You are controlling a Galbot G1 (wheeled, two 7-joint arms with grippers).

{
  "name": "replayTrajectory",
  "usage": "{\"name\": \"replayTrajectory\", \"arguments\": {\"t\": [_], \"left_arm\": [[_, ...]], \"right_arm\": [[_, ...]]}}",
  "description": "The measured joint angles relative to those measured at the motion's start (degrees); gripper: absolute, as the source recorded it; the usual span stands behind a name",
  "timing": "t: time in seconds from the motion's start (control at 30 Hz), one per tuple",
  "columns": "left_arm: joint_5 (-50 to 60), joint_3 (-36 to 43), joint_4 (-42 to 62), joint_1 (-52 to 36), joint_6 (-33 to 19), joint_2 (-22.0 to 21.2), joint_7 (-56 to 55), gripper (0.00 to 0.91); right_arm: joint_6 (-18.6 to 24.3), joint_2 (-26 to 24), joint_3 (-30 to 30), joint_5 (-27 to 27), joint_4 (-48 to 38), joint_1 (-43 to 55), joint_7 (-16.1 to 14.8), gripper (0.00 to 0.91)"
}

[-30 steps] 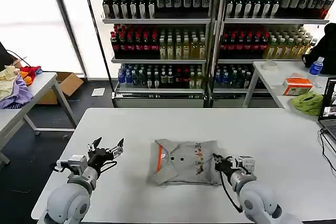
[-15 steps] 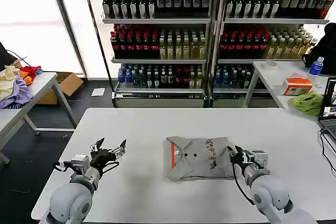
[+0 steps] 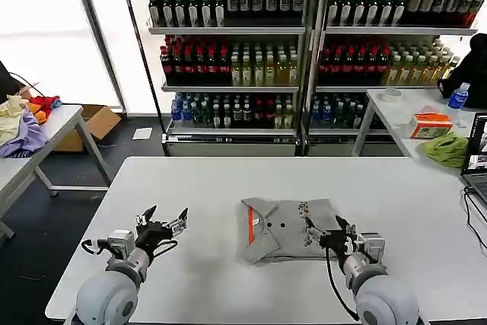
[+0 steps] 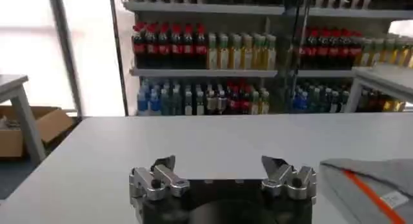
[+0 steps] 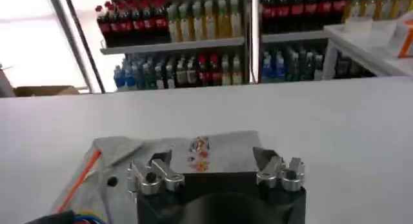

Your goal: Fold and organize the clothes.

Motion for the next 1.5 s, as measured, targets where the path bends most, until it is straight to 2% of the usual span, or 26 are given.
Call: {"name": "replayTrajectory", "arguments": {"t": [0.23,0.63,1.2,1.5], "left_arm": [[0.0,0.2,-0.5,0.5,0.1,-0.2,0.3,0.907],[0.0,0.1,-0.4,1.3,0.1,-0.4,0.4,0.907],[0.0,-0.2,-1.0,2.0,0.0,-0.6,0.6,0.907],[0.9,0.0,-2.6,3.1,0.1,-1.3,0.9,0.907]], "right_arm": [[0.0,0.6,-0.1,2.8,0.0,-1.8,2.9,0.907],[0.0,1.7,-0.1,4.7,-1.5,-3.2,5.6,0.907],[0.0,2.2,1.2,6.0,-1.5,-4.8,6.0,0.907],[0.1,1.8,3.5,2.0,2.8,-2.5,4.3,0.907]]}}
